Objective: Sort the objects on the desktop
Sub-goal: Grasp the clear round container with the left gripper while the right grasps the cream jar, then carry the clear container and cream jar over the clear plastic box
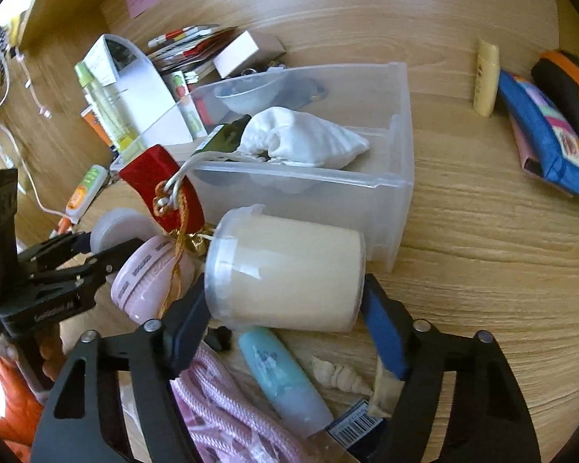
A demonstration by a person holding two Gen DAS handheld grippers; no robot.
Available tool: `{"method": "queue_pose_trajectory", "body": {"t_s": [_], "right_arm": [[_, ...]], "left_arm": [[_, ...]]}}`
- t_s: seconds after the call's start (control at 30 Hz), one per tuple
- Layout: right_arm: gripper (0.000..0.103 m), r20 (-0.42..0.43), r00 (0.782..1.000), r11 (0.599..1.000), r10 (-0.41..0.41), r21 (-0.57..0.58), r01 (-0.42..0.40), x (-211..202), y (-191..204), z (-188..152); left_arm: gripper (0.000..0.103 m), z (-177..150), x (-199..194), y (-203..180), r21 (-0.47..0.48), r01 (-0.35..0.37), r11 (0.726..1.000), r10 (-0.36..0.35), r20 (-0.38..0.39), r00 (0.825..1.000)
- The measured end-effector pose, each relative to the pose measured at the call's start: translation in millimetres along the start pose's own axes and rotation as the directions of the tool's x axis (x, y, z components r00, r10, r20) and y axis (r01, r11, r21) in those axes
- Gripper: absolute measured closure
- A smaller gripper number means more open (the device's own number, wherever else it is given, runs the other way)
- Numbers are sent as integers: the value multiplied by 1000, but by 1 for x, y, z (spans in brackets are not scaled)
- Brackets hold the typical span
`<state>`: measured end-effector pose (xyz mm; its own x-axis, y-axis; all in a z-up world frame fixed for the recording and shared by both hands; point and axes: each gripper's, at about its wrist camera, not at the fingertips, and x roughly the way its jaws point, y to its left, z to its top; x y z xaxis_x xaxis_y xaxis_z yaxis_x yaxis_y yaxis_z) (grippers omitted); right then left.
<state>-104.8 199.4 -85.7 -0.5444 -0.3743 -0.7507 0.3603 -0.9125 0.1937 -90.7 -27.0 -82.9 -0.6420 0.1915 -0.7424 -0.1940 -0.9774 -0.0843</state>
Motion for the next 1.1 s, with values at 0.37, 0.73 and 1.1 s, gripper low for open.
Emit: {"method": "queue_pose_trajectory", "body": {"t_s": [0.37,0.73,1.1], "right_arm": [[38,73,996,998,-52,-19,53,-4,4,-1],[39,131,991,998,-42,-35,47,-29,7,3],[39,206,978,998,-30,-56,42,-58,10,15]], "left_arm": [[74,0,0,-3,-6,-23,1000,23,39,999],[74,0,-17,-2,-41,-43,998,46,96,994],[74,10,-46,-8,-37,-58,998,63,177,982]]}}
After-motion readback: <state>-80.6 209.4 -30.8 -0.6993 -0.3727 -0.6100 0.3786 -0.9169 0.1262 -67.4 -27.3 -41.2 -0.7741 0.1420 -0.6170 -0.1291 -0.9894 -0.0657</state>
